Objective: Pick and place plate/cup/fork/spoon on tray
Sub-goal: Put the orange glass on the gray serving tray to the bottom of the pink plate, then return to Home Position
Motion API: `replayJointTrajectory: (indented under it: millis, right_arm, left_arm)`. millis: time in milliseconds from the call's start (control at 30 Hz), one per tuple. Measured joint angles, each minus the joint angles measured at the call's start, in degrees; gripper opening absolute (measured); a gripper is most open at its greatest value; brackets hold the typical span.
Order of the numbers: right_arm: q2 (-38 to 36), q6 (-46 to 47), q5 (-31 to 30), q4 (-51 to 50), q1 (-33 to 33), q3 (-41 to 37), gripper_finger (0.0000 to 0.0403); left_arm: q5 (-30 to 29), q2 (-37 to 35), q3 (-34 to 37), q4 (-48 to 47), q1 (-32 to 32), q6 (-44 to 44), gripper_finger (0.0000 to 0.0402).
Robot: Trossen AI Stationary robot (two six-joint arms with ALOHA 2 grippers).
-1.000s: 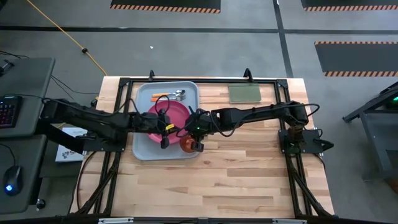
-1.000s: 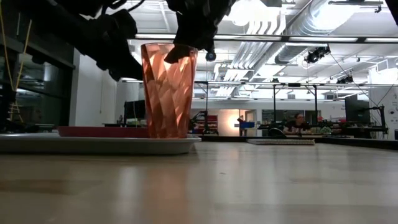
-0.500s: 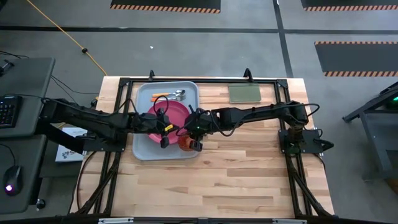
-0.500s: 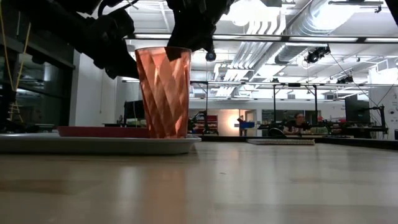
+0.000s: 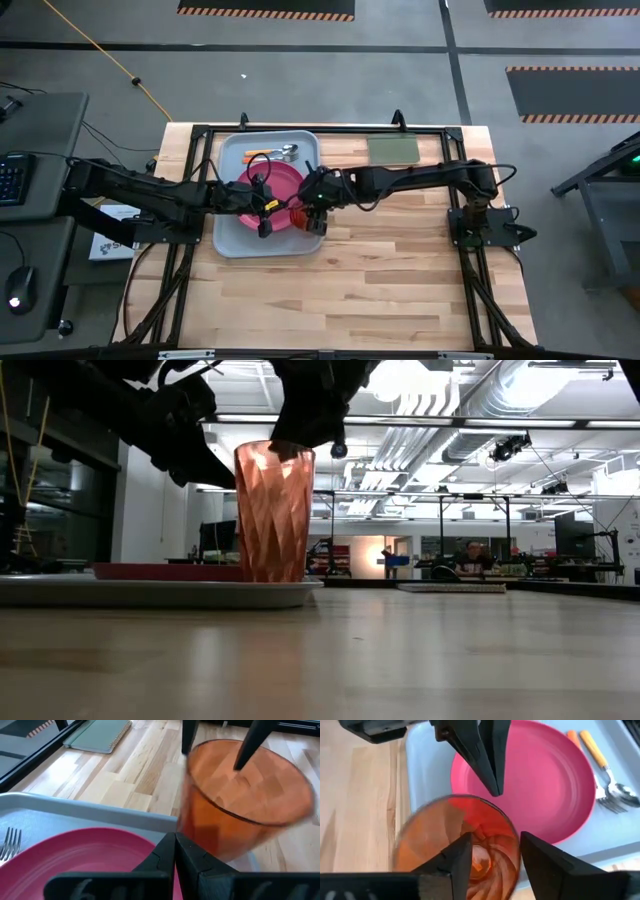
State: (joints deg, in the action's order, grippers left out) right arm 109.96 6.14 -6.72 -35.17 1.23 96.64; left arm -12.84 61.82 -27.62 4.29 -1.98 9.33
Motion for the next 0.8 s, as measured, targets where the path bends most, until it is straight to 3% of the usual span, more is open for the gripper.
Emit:
replayJointTrajectory:
  millis: [500, 800]
  right_arm:
    - [-6.2, -4.3, -0.4, -6.9, -0.1, 0.0, 0.0163]
    - [-6.9, -4.9, -2.2, -20.3, -0.5, 0.0, 0.0162]
  left_arm:
    - [-3.0, 0.0, 0.0, -0.4, 0.0, 0.0, 0.0000]
    - [-6.1, -1.2, 0.0, -4.8, 2.3, -1.5, 0.0000]
